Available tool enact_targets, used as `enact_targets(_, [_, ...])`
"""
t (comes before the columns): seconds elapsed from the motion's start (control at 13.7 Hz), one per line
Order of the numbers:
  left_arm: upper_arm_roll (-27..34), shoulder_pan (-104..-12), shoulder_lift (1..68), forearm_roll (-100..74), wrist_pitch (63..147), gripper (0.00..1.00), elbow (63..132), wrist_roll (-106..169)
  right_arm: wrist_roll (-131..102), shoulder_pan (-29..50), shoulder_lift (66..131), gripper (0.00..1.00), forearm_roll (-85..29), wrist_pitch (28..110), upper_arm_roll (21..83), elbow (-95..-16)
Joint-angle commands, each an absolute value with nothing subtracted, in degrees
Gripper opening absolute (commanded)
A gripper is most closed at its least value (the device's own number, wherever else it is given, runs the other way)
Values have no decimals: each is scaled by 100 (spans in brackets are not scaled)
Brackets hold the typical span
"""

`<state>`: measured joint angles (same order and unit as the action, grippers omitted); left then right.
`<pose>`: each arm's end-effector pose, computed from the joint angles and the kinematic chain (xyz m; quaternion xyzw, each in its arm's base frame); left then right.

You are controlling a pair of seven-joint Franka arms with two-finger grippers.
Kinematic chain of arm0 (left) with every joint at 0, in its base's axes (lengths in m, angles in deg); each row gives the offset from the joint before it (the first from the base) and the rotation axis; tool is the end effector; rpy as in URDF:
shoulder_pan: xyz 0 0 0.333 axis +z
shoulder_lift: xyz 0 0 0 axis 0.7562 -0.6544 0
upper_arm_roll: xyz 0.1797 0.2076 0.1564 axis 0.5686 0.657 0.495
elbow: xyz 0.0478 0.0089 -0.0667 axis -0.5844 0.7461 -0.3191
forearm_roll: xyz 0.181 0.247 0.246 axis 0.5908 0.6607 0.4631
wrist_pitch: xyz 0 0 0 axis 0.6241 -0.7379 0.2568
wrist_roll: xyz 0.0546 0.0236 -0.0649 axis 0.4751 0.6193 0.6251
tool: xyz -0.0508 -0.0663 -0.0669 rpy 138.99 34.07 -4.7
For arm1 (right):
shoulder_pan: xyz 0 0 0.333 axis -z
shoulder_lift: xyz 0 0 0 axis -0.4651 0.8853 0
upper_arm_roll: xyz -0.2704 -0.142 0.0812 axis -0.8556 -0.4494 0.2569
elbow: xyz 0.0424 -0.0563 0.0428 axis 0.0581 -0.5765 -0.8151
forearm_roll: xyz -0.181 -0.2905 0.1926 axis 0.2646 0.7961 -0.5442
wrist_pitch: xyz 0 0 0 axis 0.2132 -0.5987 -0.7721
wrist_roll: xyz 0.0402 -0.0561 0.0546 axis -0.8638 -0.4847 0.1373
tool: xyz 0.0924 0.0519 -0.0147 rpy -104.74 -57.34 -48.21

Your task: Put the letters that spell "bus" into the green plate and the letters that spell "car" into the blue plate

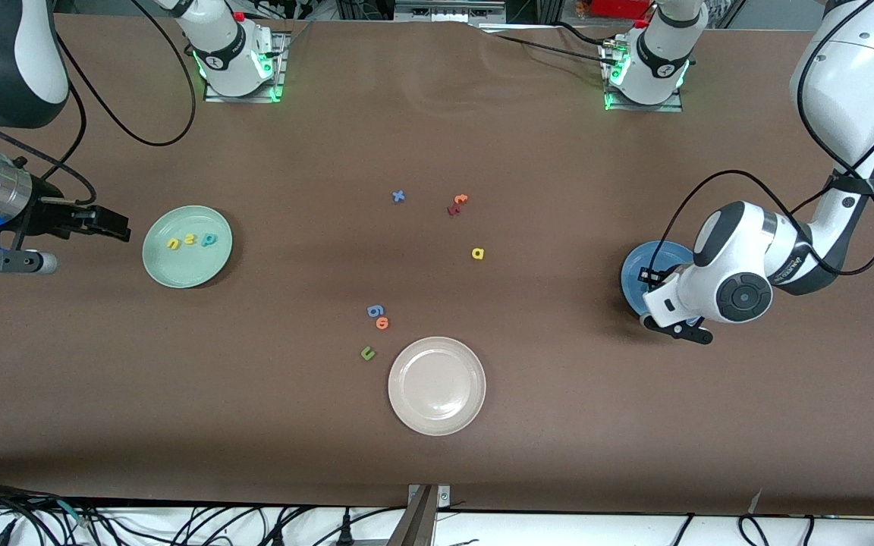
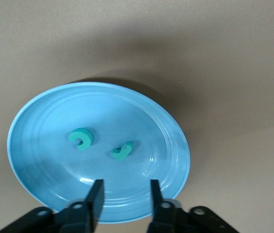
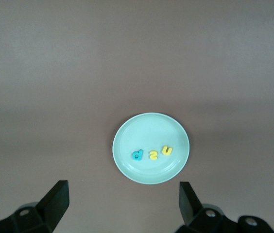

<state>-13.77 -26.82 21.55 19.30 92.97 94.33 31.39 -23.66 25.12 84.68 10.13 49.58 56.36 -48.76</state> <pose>0.6241 -0.0756 0.2348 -0.9723 0.1323 0.1909 0.0243 0.6028 0.0148 0.5167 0.9984 -0.0231 -0.0512 0.0112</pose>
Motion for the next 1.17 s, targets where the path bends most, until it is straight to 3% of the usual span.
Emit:
enact_targets(0.0, [-1475,-2724,2271,1851,9213,100,9435,3273,-2531,2526,8329,100,1116,4867,5776,-4990])
enact_targets(0.22, [-1712,-3232,2245,1631,9466,100,9400,5020,-2575,2235,8399,99,1116,4893,5547,-4982])
enact_targets(0.73, [-1712,-4568,2253,1208,11118,100,9839,7263,-2584,2253,8434,99,1072,4902,5539,-4982])
enact_targets(1.1, [-1721,-5080,2192,2507,12323,100,10507,8846,-2584,2253,8443,99,1063,4902,5539,-4973])
